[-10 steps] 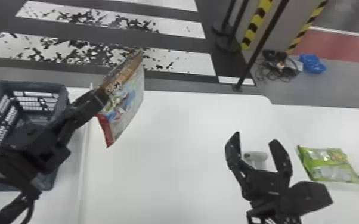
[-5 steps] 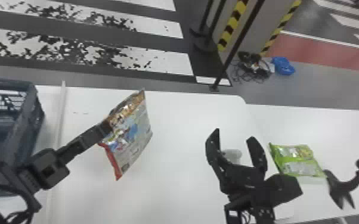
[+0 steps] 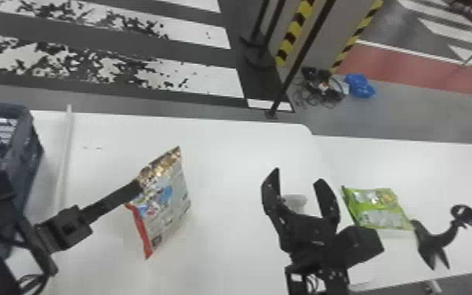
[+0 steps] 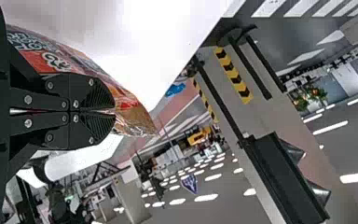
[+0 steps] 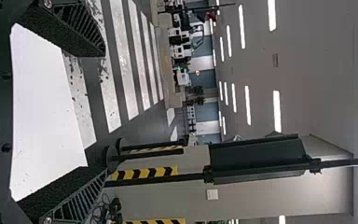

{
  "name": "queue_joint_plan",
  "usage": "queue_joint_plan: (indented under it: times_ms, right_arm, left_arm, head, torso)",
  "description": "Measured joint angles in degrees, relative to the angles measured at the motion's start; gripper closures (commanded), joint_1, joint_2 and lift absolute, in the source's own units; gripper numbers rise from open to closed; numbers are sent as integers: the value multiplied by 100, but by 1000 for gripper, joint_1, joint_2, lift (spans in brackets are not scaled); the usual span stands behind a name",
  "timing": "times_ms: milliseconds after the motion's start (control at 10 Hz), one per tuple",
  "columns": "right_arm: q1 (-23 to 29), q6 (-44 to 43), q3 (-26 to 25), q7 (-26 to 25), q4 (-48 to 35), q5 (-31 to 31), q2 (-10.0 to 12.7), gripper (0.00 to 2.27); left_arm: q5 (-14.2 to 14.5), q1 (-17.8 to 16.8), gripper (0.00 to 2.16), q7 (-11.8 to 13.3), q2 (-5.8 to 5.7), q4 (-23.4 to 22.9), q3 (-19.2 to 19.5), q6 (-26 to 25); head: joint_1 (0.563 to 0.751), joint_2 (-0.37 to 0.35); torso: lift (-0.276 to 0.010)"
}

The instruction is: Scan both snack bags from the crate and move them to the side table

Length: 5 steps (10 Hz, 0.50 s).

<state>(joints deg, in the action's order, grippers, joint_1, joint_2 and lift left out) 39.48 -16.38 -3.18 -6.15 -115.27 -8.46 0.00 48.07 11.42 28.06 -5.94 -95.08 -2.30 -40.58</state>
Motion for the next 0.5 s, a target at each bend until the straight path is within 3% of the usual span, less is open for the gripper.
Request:
queue_joint_plan:
  times_ms: [300,400,500]
  right_arm:
    - [-48,-7,-3,0,22,-47,-14,46]
    - [-60,-15,1,1,27,-53,-16,46]
    - [-66,-16,2,1,28,-57,-18,43]
  left_arm:
    - [-630,-192,2128,-278,62,519,-27,35]
    - [-926,-207,2007,-446,85,552,-70,99]
    - [-1353,-210,991,-817,85,487,-222,247]
  head:
    - [695,-329]
    - [695,-325]
    - [695,-316]
  torso:
    - [-29]
    - [-29]
    - [-29]
